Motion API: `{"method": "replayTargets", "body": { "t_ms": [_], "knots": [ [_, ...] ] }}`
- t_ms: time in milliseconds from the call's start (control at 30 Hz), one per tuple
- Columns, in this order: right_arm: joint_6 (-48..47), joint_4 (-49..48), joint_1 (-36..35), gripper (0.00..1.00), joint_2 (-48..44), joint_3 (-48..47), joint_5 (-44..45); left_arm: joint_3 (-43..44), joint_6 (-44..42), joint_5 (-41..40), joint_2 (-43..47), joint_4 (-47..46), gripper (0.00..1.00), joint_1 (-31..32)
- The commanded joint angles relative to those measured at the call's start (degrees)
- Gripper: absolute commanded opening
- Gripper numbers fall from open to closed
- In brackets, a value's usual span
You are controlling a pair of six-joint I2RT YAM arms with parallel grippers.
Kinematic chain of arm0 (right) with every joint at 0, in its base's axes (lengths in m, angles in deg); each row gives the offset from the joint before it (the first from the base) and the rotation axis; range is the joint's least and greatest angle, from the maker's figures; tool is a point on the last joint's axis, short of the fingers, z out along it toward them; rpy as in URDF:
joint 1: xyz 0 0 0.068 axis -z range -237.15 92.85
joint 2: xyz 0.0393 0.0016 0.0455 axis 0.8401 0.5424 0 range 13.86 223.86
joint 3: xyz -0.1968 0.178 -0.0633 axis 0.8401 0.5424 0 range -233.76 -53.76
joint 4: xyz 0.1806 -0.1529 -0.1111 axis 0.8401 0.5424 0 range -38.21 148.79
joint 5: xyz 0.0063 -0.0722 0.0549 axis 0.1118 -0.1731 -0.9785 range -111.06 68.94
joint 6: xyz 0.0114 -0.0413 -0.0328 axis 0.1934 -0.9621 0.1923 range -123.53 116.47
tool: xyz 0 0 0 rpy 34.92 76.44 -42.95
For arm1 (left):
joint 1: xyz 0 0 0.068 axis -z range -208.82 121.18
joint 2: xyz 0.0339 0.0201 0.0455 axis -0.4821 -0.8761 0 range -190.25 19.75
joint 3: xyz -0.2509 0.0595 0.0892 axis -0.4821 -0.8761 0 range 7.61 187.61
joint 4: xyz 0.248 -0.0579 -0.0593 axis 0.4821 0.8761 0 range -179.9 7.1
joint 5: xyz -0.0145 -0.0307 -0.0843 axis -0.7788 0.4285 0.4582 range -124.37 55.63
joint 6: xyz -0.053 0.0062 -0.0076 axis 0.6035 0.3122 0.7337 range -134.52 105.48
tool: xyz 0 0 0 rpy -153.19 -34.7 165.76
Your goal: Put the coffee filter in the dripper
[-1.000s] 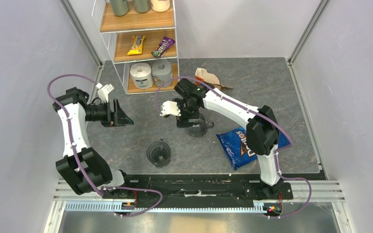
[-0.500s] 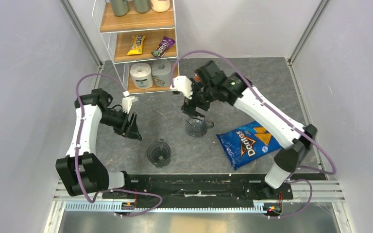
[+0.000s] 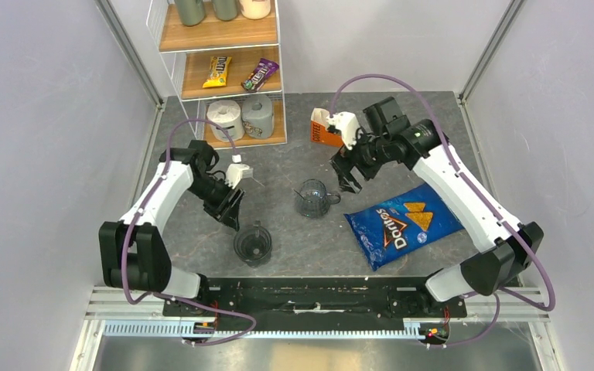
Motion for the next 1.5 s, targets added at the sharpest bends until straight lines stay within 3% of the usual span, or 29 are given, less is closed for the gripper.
{"method": "replayTargets", "body": {
  "t_ms": [0, 100, 200, 267, 467, 633, 733, 833, 1300, 1467],
  "knots": [
    [7.53, -2.71, 2.45, 0.97, -4.60, 3.34, -5.71, 0.56, 2.01, -2.87, 1.59, -0.57, 0.55, -0.07],
    [8.89, -5.45, 2.38, 0.96, -4.15, 5.73, -12.87, 1.42, 2.64, -1.78, 2.71, -0.45, 0.57, -1.21],
    [2.27, -8.20, 1.35, 0.92, -2.16, 5.93, -20.93, 4.70, 2.04, 11.30, 2.26, 3.05, 0.61, -11.56],
    [-4.27, -14.97, 0.18, 0.92, -1.57, 7.78, -23.33, 7.07, -0.44, 17.08, 1.33, 6.83, 0.63, -16.67],
    [-36.40, -16.40, -6.00, 0.90, 10.03, 3.06, -30.10, 7.39, 1.54, 19.95, 7.10, 6.59, 0.65, -20.59],
    [-64.11, -8.33, -11.00, 0.88, 20.59, -1.92, -30.98, 7.73, 4.82, 23.96, 8.88, 5.41, 0.66, -23.16],
    [-72.87, -6.61, -13.02, 0.85, 24.85, -3.74, -32.05, 8.34, 6.89, 27.65, 8.97, 5.71, 0.66, -24.55],
    [-78.16, -5.36, -14.89, 0.83, 29.11, -6.05, -32.63, 8.35, 8.27, 29.06, 9.35, 5.70, 0.66, -26.07],
    [-85.18, -7.70, -18.81, 0.82, 39.72, -10.45, -32.00, 8.56, 11.04, 27.91, 10.26, 4.00, 0.65, -29.42],
    [-83.09, -9.81, -19.44, 0.83, 41.29, -11.67, -32.16, 6.47, 13.15, 26.46, 12.16, 1.31, 0.65, -30.16]
  ]
}}
